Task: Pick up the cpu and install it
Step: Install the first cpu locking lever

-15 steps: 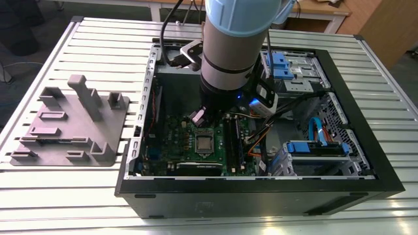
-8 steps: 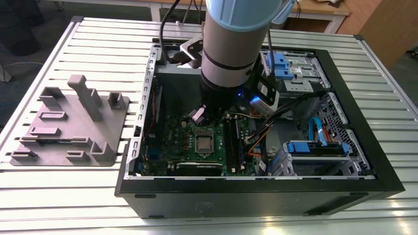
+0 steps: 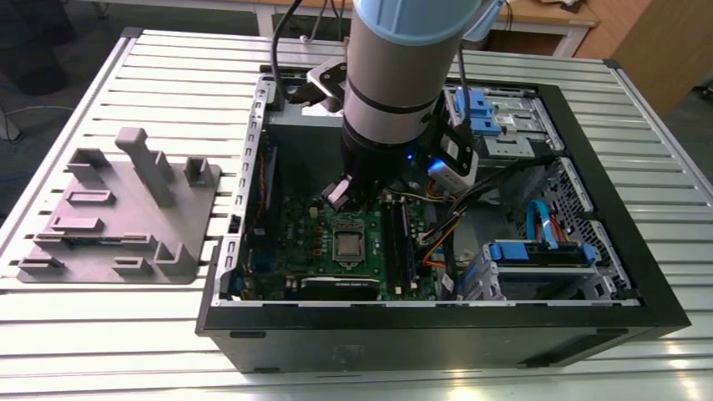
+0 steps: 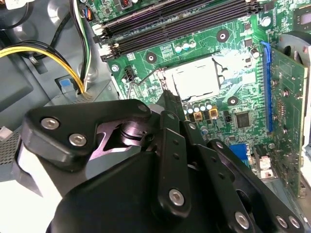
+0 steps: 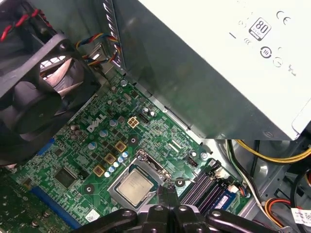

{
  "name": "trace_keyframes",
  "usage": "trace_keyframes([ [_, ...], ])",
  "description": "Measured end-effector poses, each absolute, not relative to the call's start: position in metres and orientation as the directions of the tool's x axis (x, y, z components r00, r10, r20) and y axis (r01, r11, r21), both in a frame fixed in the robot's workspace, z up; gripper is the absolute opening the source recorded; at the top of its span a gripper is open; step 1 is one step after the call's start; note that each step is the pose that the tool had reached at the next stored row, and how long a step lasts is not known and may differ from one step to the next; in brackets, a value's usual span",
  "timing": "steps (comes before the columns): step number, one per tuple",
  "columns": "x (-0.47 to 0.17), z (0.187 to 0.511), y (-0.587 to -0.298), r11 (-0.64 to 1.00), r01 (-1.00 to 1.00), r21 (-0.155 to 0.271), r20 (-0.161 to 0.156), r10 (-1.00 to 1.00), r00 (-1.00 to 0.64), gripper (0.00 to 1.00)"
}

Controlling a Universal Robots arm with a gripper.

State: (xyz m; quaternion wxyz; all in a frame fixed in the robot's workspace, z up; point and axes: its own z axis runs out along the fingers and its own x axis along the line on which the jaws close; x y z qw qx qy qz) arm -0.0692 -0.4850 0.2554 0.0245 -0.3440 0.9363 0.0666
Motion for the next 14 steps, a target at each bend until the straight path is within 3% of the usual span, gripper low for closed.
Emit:
trace_keyframes([
  [14,-0.0683,0.2555,-0.4793,0.755,-0.646,0.108,-0.092,-0.64,-0.763,0.11],
])
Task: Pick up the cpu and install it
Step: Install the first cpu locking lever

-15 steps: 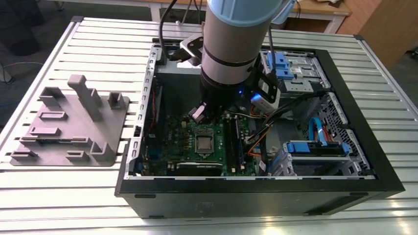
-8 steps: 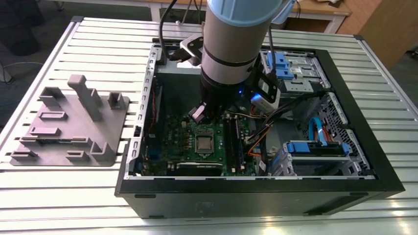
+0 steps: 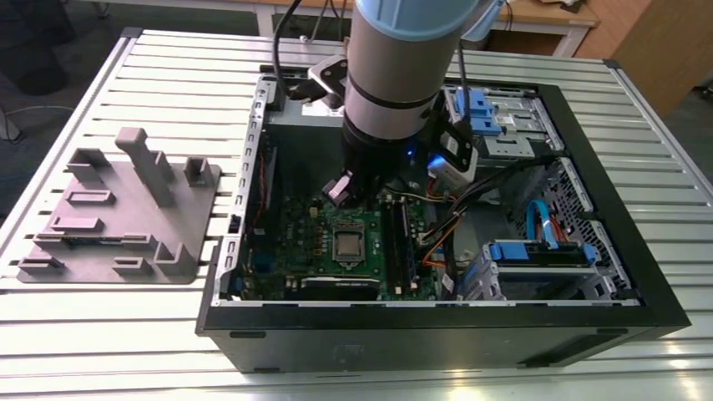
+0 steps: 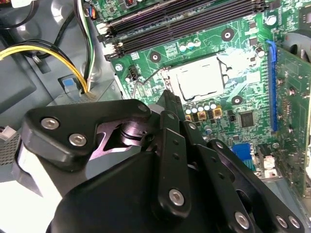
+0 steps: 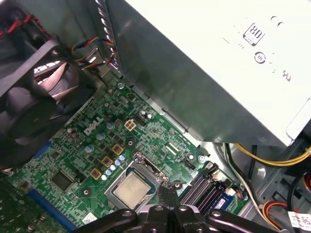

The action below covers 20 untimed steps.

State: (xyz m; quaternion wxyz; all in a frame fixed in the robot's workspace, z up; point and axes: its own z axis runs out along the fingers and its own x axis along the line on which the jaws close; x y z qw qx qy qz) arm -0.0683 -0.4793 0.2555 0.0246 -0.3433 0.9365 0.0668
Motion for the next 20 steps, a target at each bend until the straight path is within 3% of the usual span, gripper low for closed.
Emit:
trace_keyframes([
  [20,-0.043,0.255,-0.473,0.798,-0.593,0.108,-0.092,-0.586,-0.805,0.11],
])
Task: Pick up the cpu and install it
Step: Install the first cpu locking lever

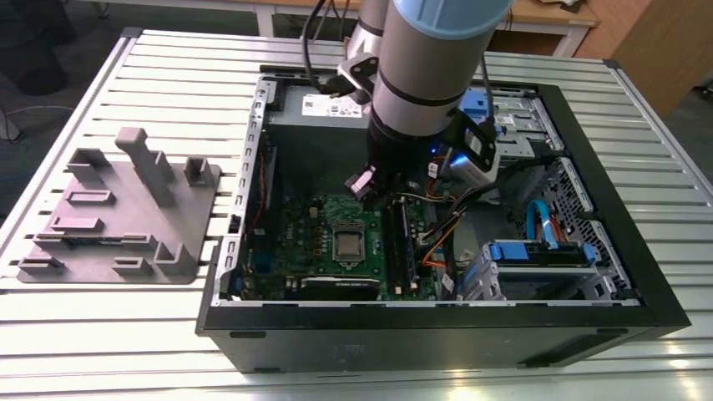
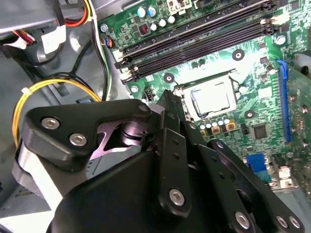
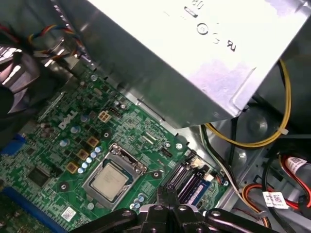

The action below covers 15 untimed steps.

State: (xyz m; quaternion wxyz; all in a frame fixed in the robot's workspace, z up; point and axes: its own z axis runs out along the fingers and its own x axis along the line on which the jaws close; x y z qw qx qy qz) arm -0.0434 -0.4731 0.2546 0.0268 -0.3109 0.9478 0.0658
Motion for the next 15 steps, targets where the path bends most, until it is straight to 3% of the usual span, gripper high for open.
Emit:
trace_keyframes([
  [15,-0.045,0.252,-0.453,0.815,-0.569,0.108,-0.092,-0.562,-0.822,0.11],
])
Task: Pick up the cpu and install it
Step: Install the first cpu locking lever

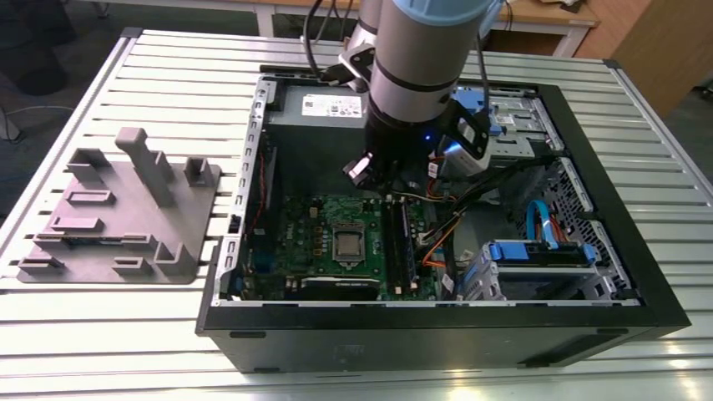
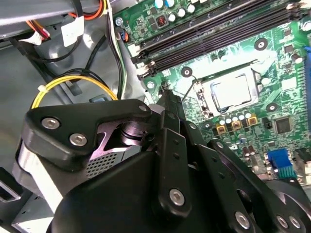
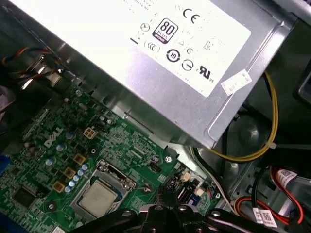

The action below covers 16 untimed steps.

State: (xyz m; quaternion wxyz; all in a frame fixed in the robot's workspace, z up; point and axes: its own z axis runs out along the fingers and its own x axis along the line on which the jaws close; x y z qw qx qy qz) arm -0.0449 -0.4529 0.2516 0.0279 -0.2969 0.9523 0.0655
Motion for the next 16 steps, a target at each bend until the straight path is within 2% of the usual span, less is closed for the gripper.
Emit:
trace_keyframes([
  [16,-0.0526,0.2422,-0.444,0.824,-0.557,0.108,-0.092,-0.549,-0.831,0.11],
])
